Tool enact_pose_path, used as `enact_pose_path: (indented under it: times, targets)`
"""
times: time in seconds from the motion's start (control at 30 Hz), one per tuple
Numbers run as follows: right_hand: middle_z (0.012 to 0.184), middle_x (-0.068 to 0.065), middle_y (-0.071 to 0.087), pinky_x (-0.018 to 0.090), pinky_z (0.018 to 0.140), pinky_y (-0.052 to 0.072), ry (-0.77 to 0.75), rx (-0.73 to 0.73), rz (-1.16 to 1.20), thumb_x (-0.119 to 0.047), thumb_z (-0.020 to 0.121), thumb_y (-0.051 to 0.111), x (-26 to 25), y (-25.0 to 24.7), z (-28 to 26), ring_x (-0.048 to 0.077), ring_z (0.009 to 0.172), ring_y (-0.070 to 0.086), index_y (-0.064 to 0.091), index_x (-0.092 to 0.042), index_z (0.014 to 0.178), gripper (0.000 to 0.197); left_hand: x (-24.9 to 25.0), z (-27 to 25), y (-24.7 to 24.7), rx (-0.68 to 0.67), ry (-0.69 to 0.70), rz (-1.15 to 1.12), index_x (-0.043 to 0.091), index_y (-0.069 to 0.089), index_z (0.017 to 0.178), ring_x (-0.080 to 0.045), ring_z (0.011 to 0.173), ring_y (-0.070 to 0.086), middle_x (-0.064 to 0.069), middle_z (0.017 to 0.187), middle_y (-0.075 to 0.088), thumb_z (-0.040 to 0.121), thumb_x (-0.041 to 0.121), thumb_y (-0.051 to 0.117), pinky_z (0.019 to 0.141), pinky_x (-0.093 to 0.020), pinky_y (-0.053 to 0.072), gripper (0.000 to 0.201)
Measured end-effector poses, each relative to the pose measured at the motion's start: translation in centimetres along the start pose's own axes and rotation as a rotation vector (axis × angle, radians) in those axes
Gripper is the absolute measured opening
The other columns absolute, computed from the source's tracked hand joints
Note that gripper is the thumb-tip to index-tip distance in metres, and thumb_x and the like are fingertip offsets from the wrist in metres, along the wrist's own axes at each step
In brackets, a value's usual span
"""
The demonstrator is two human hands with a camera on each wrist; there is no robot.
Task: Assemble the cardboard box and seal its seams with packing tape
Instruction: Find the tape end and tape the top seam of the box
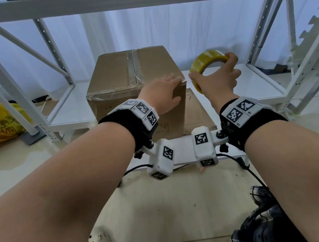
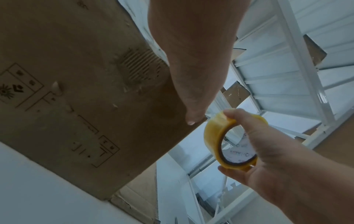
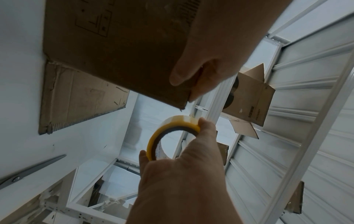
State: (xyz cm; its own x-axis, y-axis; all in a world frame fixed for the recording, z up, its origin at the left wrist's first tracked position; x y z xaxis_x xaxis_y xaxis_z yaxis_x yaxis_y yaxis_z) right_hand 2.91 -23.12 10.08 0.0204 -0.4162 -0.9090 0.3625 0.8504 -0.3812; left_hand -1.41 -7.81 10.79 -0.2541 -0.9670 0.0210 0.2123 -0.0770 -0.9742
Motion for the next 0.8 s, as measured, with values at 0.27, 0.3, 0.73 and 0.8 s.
enact_pose_path:
  times: [0.27,0.3,0.73,0.8]
  targets:
    - [0.126,0.010,0.031,0.048,0.093,0.048,0.100,-0.065,-0.038,-0.046,0.063,0.075,2.1,-0.2,1.1,0.037,0.115,0.043,0.024,-0.029,0.127,0.083,-0.4,-0.2,1.3,0.124,0.009,0.003,0.022,0.026,0.149,-0.015,0.142,0.026,0.003,0.155,0.027,0.096,0.039,0.046,0.113,-0.031,0.023,0.060]
    - [0.127,0.010,0.031,0.047,0.093,0.047,0.132,-0.077,-0.025,-0.045,0.065,0.075,2.6,-0.1,1.0,0.037,0.114,0.044,0.023,-0.029,0.127,0.083,-0.4,-0.2,1.4,0.125,0.004,0.000,0.023,0.026,0.149,-0.014,0.142,0.026,0.004,0.155,0.026,0.096,0.039,0.046,0.113,-0.031,0.023,0.059]
    - [0.147,0.014,0.019,0.046,0.105,0.033,0.200,-0.166,-0.067,-0.052,0.078,0.063,3.9,1.3,-0.3,0.035,0.135,0.025,0.011,-0.027,0.146,0.089,-0.5,-0.1,1.4,0.082,-0.008,0.003,0.021,0.023,0.150,-0.014,0.143,0.022,0.003,0.156,0.024,0.095,0.033,0.047,0.115,-0.030,0.017,0.061]
    - [0.152,0.012,0.017,0.048,0.115,0.021,-0.075,-0.076,-0.235,-0.040,0.083,0.059,2.7,1.2,-0.4,0.032,0.140,0.019,0.020,-0.027,0.146,0.075,-0.5,-0.2,0.9,0.028,0.005,-0.021,0.019,0.022,0.150,-0.015,0.144,0.020,0.001,0.157,0.022,0.094,0.028,0.046,0.116,-0.029,0.014,0.062]
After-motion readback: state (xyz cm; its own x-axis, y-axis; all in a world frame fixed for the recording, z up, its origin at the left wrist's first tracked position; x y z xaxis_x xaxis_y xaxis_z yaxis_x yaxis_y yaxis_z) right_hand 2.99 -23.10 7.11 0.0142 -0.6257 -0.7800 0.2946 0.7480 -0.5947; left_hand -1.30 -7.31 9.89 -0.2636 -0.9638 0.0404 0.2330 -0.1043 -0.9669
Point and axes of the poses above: each hand's wrist, its own z-axis towards the middle knuckle, its own y-axis out of the palm, x = y × z, the point moved 1 cm from there along z, towards the middle knuckle
